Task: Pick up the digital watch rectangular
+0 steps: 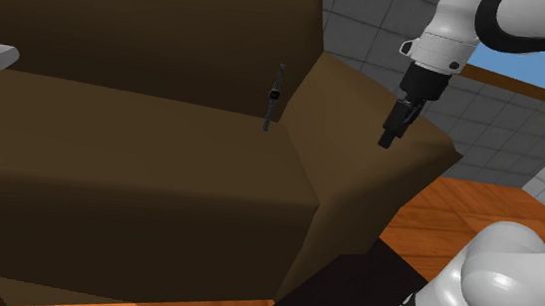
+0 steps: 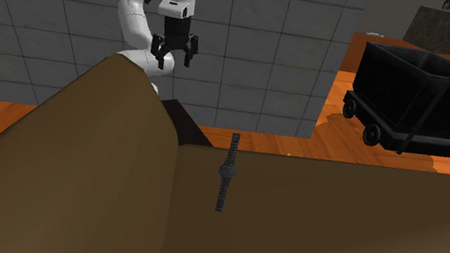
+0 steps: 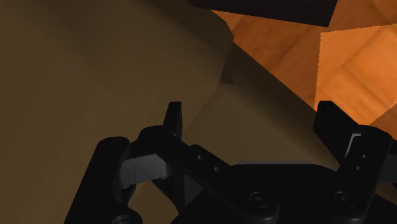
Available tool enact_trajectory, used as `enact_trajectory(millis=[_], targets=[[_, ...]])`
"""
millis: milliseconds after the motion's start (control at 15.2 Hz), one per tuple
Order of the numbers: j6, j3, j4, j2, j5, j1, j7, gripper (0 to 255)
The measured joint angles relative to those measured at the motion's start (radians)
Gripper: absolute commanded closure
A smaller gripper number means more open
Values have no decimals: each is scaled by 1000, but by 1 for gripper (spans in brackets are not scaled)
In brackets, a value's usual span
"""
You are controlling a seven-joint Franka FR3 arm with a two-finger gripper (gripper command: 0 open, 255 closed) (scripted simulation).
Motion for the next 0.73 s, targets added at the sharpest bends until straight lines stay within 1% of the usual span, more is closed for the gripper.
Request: enact_trajectory(millis=[132, 462, 726], targets=[[10, 4, 9, 13, 1, -2, 8, 0], [148, 38, 65, 146, 7, -26, 85, 0], [258, 66, 133, 269, -1, -50, 155, 0]])
